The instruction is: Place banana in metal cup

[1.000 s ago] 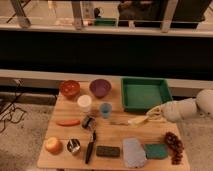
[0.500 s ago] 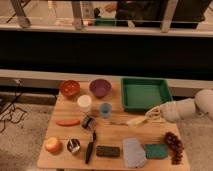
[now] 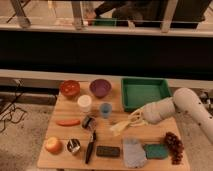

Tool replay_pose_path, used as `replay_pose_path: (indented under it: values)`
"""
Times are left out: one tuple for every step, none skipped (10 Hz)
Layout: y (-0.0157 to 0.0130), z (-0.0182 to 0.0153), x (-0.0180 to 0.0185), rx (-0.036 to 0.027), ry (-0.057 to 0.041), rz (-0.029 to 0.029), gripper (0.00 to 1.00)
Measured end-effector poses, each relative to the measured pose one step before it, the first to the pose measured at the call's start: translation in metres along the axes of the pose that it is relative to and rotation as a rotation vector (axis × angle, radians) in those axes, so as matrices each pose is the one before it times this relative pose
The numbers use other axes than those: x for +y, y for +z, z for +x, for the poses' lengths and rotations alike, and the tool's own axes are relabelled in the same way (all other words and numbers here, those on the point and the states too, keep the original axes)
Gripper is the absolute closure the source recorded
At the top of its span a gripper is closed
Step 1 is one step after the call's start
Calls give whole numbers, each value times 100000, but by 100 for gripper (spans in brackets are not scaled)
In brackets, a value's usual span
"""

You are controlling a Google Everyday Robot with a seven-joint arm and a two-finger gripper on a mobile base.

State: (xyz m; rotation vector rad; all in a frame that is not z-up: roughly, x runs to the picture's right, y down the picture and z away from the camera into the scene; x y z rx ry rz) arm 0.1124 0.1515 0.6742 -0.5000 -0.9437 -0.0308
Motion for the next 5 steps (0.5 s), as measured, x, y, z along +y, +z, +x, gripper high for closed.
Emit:
replay_pose_path:
  values:
    - [920,-1492,-155,-1323,-3159,-2151,97]
    - [872,-1233,-221,-1279,-2609,-1896,97]
    - [1299,-1793,-520,-2265,-3971,-2666,97]
    - [629,-843,268,-1696,-1740,-2682,97]
    - [548,-535,210,-1323,-1037,-1786,97]
